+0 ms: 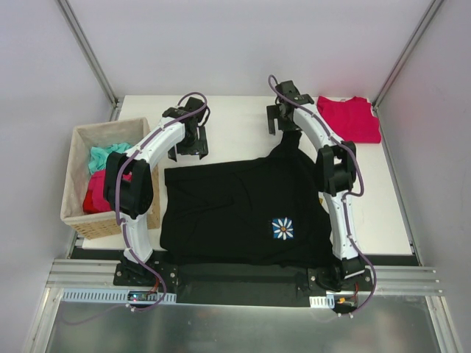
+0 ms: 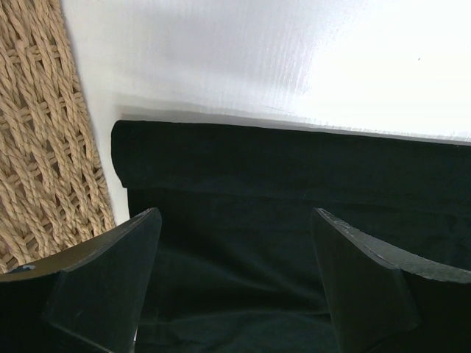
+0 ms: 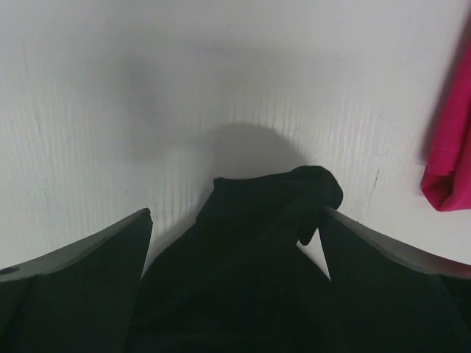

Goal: Fold and stack the t-shirts

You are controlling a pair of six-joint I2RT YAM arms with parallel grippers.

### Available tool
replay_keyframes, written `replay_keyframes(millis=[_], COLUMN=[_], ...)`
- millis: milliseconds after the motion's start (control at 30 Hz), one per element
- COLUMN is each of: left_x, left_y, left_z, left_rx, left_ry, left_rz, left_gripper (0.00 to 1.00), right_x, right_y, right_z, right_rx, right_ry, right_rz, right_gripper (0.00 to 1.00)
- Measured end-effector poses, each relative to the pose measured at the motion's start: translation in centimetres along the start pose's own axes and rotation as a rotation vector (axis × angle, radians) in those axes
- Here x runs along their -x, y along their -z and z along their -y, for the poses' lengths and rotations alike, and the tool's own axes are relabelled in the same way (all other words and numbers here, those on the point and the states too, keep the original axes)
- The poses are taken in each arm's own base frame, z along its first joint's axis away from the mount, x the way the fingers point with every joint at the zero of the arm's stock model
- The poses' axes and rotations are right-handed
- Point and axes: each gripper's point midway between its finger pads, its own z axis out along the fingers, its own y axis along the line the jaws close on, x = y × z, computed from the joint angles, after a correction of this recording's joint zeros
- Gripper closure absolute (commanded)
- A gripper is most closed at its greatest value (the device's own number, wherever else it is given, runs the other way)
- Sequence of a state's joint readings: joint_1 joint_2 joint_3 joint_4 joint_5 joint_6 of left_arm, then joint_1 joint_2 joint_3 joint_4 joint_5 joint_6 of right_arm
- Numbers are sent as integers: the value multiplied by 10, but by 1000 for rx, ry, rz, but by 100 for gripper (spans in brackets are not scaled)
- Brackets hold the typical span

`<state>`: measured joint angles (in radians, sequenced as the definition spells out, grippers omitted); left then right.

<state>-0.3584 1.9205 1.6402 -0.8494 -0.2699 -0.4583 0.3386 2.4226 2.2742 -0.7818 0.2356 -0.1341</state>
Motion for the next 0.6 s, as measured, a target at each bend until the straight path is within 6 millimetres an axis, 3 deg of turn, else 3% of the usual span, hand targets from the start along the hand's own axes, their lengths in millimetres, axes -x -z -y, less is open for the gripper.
replay_keyframes(millis=[100,167,267,367,467,600], left_x=[0,0,-1,-7,-27,-68], left_y=[0,0,4,15,31,34], left_z=[0,1,4,14,29,34], left_rx=[-1,-2,-10,-40,-89,-123], left_ry=[-1,-3,-8,-31,-69,-102], left_rz=[0,0,9,25,32,-19], left_gripper=[18,18,18,18,18,18], right_x=[-7,-17,-30,-49,-79,-137], right_y=[4,17,53,101,133,134], right_z=[3,5,3,-14,-39,-56], right_rx=[-12,-19,-25,-18,17,26], right_ry=[5,14,43,104,170,240], right_rz=[-11,-23,-7,34,67,2], right_gripper=[0,0,0,0,0,1])
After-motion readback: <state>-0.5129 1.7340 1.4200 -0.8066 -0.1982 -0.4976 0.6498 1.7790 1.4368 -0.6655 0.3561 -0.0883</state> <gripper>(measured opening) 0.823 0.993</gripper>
